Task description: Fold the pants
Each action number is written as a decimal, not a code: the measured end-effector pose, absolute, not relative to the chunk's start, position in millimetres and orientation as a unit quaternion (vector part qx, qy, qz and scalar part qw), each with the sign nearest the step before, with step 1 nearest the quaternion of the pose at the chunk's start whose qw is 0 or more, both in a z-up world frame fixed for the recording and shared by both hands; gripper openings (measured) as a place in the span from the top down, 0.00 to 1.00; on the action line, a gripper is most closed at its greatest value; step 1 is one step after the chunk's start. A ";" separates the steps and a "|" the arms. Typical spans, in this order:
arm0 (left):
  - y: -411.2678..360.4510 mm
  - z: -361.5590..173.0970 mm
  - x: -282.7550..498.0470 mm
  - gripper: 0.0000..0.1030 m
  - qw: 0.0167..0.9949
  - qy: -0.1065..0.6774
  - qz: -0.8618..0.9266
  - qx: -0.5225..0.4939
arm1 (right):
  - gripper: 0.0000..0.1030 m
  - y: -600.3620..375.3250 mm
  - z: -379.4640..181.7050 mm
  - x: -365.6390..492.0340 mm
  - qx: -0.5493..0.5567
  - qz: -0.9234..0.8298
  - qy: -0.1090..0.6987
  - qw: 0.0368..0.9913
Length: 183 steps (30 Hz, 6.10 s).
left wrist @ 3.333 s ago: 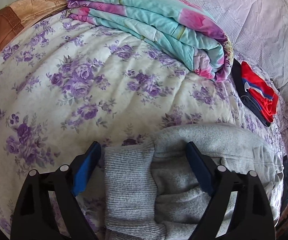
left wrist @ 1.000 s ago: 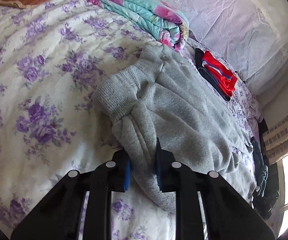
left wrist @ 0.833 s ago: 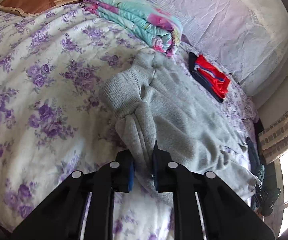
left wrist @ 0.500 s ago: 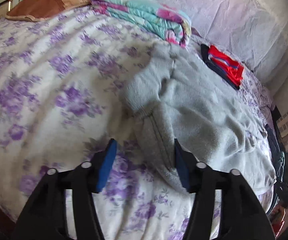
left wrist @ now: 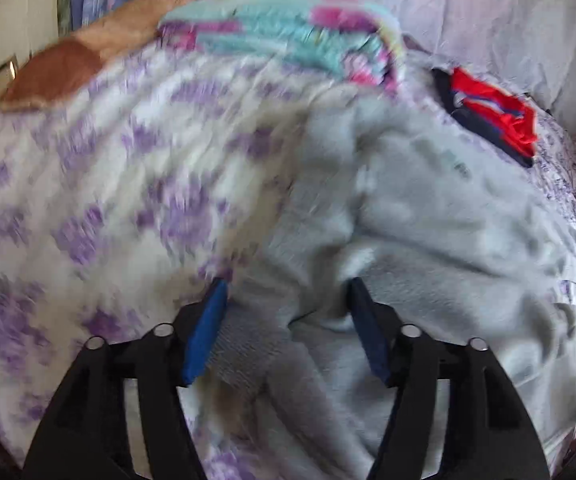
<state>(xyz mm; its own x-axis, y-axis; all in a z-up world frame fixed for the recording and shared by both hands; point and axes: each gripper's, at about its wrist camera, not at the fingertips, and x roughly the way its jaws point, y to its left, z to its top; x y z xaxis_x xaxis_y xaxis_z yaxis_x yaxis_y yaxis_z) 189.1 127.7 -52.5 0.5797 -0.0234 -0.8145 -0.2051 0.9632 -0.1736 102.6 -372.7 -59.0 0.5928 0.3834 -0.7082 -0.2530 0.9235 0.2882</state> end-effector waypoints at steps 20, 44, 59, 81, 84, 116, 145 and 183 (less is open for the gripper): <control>156.2 -35.1 344.8 0.30 0.851 0.489 0.012 -0.192 | 0.03 -314.1 -60.5 153.1 0.026 0.216 0.419 0.882; 153.6 -27.4 328.7 0.60 0.885 0.414 -0.087 -0.196 | 0.05 -343.1 4.2 191.1 0.108 0.252 0.376 0.885; 158.0 -37.7 338.6 0.60 0.871 0.429 -0.095 -0.221 | 0.34 -258.4 -23.8 372.9 -0.260 0.247 0.375 0.855; 163.4 -15.3 317.8 0.60 0.888 0.379 -0.127 -0.227 | 0.93 -255.4 8.9 327.6 -0.236 0.223 0.356 0.876; 169.8 -3.5 301.3 0.66 0.888 0.361 -0.133 -0.251 | 0.93 -257.5 30.4 282.8 -0.242 0.223 0.332 0.884; 123.0 28.9 245.8 0.76 0.816 0.463 -0.095 -0.333 | 0.93 -284.4 -20.5 83.9 -0.151 0.271 0.295 0.904; 134.7 27.4 89.6 0.57 0.868 0.394 -0.121 -0.277 | 0.93 -294.0 -49.9 27.6 -0.129 0.268 0.340 0.892; -82.6 -56.7 109.9 0.34 0.837 0.450 -0.300 -0.083 | 0.30 -539.6 -72.7 105.3 0.469 0.084 0.374 0.795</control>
<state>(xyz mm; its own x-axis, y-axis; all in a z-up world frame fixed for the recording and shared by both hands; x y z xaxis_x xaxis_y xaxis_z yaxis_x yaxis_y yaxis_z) 109.9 -82.6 -56.7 0.4142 -0.5774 -0.7036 0.4274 0.8059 -0.4098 105.3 -539.6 -72.7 0.7055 0.4854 -0.5164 0.2171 0.5456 0.8094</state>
